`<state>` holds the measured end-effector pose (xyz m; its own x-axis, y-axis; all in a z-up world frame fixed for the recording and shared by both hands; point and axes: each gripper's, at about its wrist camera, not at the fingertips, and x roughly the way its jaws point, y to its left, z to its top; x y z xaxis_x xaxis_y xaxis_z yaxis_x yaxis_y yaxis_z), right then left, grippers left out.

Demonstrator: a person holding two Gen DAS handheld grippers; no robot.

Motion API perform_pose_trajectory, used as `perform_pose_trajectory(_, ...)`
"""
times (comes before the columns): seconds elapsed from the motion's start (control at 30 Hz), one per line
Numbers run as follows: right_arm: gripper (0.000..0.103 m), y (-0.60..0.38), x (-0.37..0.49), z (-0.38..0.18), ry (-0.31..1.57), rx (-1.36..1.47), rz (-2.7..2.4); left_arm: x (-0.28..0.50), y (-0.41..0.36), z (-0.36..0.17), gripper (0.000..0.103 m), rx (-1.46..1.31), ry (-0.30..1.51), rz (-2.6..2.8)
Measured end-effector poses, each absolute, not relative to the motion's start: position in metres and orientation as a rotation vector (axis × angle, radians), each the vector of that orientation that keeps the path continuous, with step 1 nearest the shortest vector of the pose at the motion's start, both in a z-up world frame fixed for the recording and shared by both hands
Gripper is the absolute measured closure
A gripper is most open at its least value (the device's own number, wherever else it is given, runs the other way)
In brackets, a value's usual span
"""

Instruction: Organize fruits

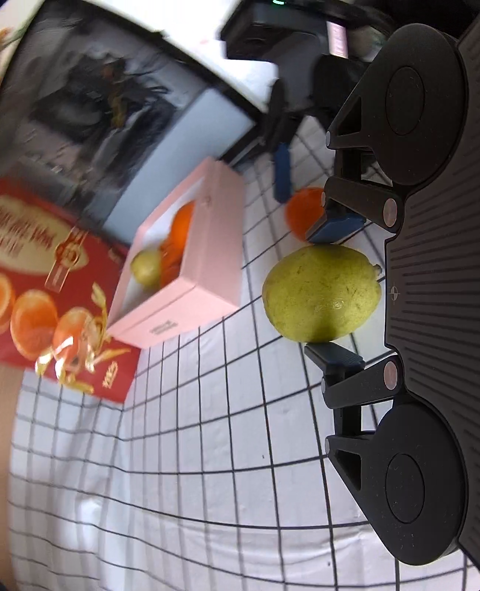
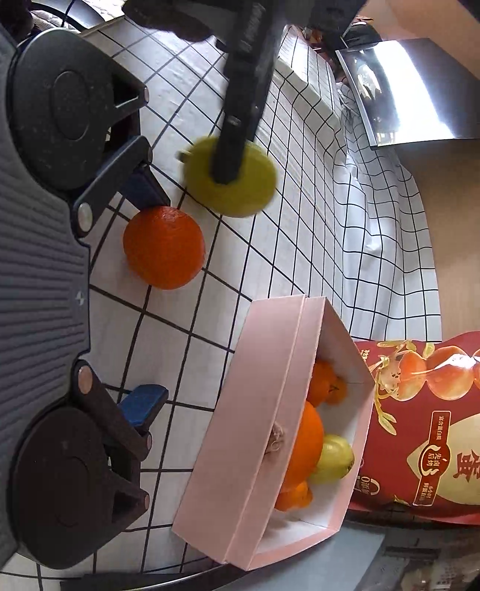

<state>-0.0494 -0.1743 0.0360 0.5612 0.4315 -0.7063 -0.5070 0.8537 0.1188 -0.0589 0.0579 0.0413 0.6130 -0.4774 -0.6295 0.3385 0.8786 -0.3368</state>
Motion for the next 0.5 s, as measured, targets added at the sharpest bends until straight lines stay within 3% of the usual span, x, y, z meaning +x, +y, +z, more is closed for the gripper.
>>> perform_pose_trajectory(0.2, 0.003, -0.181, -0.063, 0.035, 0.79, -0.136, 0.556, -0.064, 0.03, 0.042, 0.038, -0.062, 0.728, -0.395)
perform_pose_trajectory(0.5, 0.0, -0.175, -0.07, 0.032, 0.782, -0.209, 0.541, -0.046, 0.02, 0.031, 0.035, -0.155, 0.683, -0.372)
